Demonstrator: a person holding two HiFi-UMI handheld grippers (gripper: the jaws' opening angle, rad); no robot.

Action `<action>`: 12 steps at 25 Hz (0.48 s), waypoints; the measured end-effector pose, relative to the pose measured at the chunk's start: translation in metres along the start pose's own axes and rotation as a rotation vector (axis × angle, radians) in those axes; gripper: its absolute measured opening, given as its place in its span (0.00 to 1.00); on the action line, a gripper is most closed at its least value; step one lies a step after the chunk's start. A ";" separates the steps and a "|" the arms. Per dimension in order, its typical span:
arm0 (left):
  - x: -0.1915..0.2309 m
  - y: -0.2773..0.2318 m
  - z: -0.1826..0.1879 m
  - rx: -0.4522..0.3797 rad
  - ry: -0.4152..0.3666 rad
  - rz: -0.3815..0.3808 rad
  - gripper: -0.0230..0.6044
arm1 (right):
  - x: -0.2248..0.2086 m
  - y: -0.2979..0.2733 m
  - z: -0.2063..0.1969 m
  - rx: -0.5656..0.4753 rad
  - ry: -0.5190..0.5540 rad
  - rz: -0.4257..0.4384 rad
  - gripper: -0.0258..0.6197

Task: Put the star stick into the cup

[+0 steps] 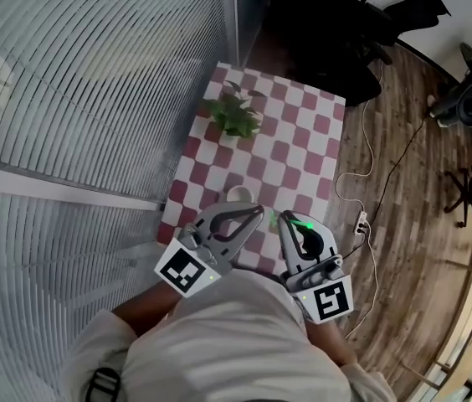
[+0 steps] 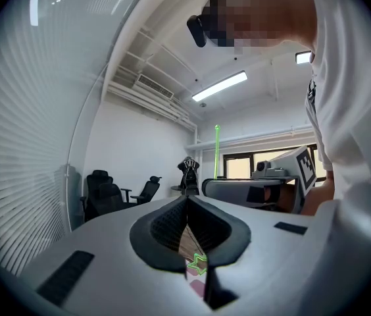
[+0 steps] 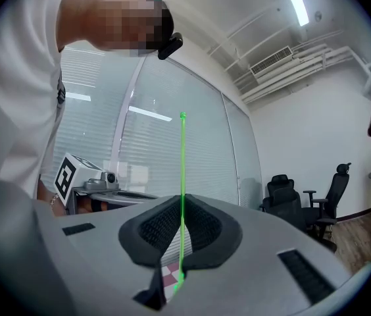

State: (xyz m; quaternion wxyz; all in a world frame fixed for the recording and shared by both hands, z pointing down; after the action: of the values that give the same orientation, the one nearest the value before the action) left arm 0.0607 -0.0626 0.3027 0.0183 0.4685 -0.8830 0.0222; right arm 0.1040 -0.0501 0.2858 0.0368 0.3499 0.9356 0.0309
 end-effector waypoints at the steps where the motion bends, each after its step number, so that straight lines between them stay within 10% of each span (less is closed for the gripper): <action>1: 0.003 0.000 -0.002 -0.002 0.000 -0.004 0.09 | 0.000 -0.003 -0.002 0.001 0.000 -0.003 0.10; 12: 0.025 0.006 -0.026 0.034 -0.033 -0.052 0.09 | 0.000 -0.026 -0.028 0.027 -0.007 -0.026 0.10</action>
State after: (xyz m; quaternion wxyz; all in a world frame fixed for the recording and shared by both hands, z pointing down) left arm 0.0419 -0.0786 0.3303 -0.0037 0.4919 -0.8701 0.0293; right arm 0.0844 -0.0707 0.3117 0.0358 0.3382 0.9402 0.0166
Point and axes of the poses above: the fingertips, and each gripper's own axes: y backward along the fingers, x to its left, z out of its top, the point moved 1 cm from there along y, backward along the fingers, and after that the axes turned 9 degrees about z, right-handed, at the moved point
